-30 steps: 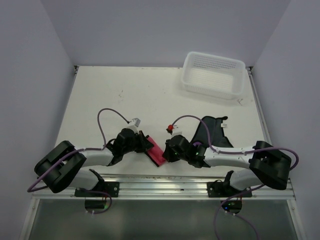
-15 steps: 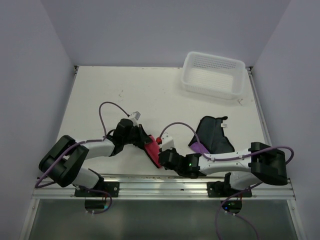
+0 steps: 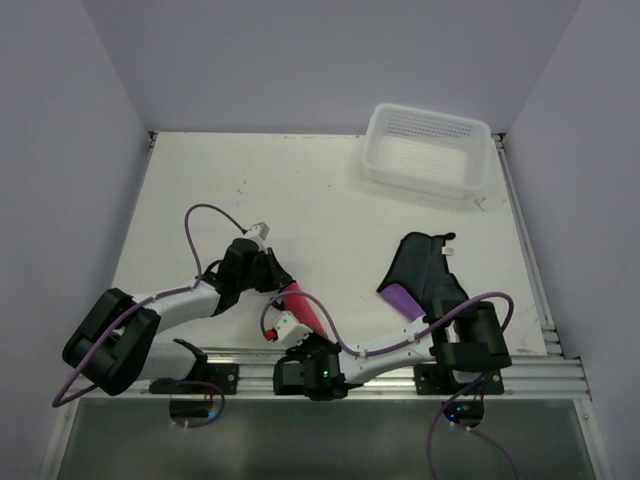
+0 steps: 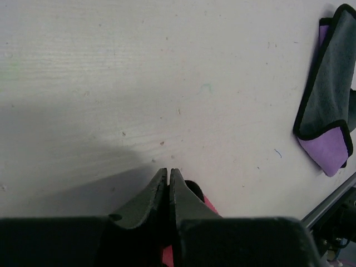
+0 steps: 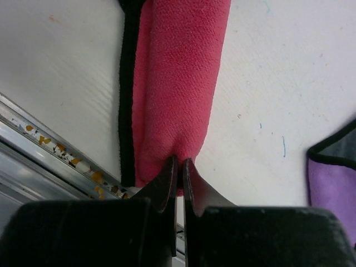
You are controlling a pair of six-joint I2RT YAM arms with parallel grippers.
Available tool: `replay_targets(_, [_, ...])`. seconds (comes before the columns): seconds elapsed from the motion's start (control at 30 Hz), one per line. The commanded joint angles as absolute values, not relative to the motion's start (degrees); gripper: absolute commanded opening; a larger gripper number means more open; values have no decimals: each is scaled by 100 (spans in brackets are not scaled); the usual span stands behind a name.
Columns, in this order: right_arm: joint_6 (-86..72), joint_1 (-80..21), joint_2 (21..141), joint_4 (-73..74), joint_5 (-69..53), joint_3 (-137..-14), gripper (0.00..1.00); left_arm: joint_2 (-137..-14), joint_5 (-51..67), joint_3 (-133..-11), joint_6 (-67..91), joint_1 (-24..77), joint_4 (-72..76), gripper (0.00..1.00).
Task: Roll the towels
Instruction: Roll the towel
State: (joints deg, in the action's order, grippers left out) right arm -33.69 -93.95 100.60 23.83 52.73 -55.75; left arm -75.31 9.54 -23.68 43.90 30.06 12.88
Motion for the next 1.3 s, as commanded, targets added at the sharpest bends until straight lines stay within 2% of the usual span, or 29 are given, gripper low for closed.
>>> replay_targets(0.0, [-3682,-9640,10537,3277,5984,-6046,0,-7313,835,-2215,4324,2979,1169,9])
replay_targets(0.2, [-3727,-9905,11301,3990,6266,-6802,0,-6891,660,-2180,4333,2971,801,9])
replay_targets(0.5, [-3700,-9967,11540,4289,6354,-7084,0,-5740,44,-2584,4280,2901,-587,11])
replay_targets(0.67, [-3656,-9993,11689,4386,6354,-7207,0,-5152,403,-2768,4202,2874,-686,13])
replay_targets(0.77, [-3656,-9993,11716,4412,6346,-7225,0,-4984,1027,-2725,4131,2874,-449,14])
replay_targets(1.0, [-3630,-9993,11786,4447,6337,-7295,0,-5018,2371,-1908,4526,2926,1306,13])
replay_targets(1.27, [-3586,-9984,11777,4395,6302,-7277,0,-5729,2321,-1389,4641,3506,2074,13])
